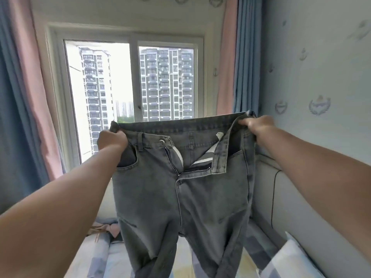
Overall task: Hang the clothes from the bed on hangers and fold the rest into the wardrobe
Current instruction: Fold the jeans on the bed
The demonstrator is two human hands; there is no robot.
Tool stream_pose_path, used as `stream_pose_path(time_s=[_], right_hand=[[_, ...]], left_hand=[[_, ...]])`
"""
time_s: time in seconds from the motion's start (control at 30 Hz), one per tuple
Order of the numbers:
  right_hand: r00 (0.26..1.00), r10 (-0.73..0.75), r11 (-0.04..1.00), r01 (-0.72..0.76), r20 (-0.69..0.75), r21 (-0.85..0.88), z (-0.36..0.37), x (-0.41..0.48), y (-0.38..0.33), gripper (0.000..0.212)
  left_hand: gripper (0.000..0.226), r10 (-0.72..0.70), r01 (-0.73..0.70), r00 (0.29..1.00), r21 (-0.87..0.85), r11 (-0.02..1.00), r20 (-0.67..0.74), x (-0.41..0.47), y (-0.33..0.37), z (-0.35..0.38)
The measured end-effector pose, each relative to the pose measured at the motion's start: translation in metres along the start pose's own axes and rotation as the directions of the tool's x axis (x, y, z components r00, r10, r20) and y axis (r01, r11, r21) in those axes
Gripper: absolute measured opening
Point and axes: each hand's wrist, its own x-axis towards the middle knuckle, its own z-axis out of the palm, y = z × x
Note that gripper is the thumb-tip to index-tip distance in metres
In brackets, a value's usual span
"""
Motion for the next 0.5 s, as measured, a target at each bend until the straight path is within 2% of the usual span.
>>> stream_pose_path(time_s=[0.07,0.3,0.4,0.47,0.5], right_hand=[[0.998,0.052,0.997,-0.054,0.038,0.063,0.001,0.001,-0.019,0.032],[0.991,0.106,0.988,-0.114,0.078,0.106,0.006,0.003,-0.038,0.044],[0.983,0.151,0.978,-0.164,0.104,0.129,0.012,-0.001,-0.036,0.033],[0.963,0.216,0.963,-0.237,0.161,0.127,0.018,-0.008,-0.035,0.018],[0.947,0.25,0.951,-0.279,0.202,0.132,0.022,-0.012,-0.036,0.019]], left_hand=[[0.045,-0.034,0.033,0.999,0.033,0.999,0.008,0.01,0.016,-0.007],[0.048,-0.117,0.116,0.992,0.029,0.993,0.05,0.016,0.035,-0.019],[0.043,-0.18,0.185,0.979,-0.046,0.982,0.095,0.01,0.039,-0.023],[0.04,-0.249,0.274,0.951,-0.125,0.954,0.182,0.012,0.037,-0.022],[0.038,-0.286,0.328,0.929,-0.161,0.931,0.235,0.014,0.034,-0.019]])
